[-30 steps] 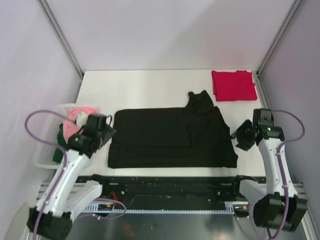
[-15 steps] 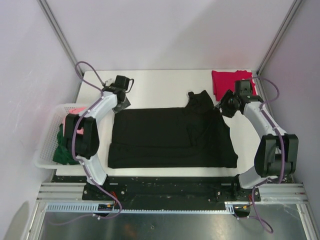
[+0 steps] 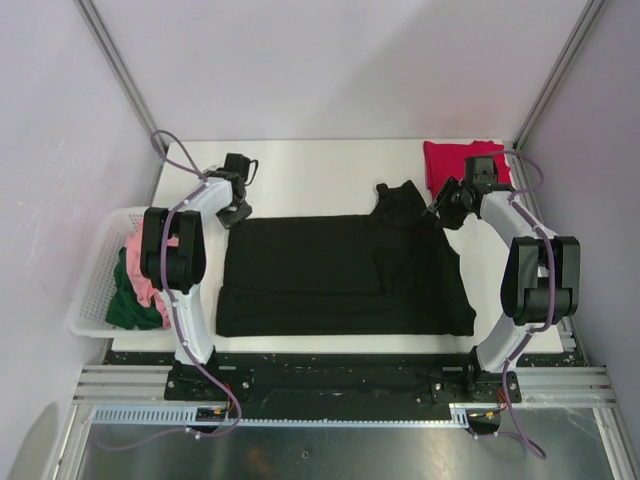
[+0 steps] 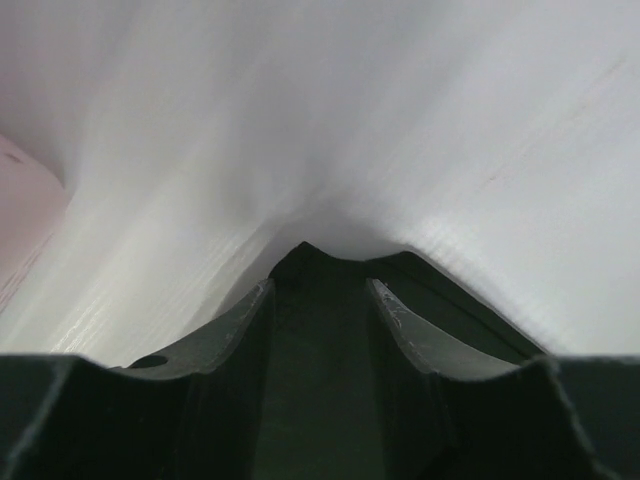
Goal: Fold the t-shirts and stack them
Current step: Grap the side of the flattened tshirt furthest away from the robot with both arms
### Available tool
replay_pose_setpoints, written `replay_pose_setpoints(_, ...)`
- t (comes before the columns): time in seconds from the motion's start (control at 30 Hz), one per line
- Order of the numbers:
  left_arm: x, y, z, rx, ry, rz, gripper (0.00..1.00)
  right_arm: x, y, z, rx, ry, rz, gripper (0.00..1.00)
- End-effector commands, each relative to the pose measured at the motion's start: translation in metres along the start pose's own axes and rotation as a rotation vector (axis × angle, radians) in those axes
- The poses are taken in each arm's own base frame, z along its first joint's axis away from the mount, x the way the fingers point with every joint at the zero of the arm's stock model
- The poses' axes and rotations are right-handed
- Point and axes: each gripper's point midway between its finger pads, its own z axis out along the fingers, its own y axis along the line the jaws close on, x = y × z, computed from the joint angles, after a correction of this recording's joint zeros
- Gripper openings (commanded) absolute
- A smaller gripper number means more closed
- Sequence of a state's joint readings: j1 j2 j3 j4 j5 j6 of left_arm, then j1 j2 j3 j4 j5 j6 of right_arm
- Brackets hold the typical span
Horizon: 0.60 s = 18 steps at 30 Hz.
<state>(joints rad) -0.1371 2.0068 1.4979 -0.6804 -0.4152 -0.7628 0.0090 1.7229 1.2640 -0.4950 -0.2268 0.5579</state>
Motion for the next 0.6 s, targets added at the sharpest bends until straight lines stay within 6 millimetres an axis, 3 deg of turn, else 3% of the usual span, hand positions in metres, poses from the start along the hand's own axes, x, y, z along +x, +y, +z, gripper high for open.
replay_pose_setpoints(0.0,-0.007,-0.005,0.012,0.011,0.003,-0.041,0.46,-0.013,0.011,0.001,-0.041,-0.023,-0.044,0.49)
replay_pose_setpoints(0.27,-0.013,-0.018,0.024,0.048,0.016,-0.024,0.44,-0.010,0.009,0.004,-0.027,-0.018,-0.057,0.49)
replay_pose_setpoints(0.57,-0.023,-0.013,0.017,0.037,-0.021,-0.013,0.22,-0.008,0.007,0.005,-0.010,-0.013,-0.061,0.49)
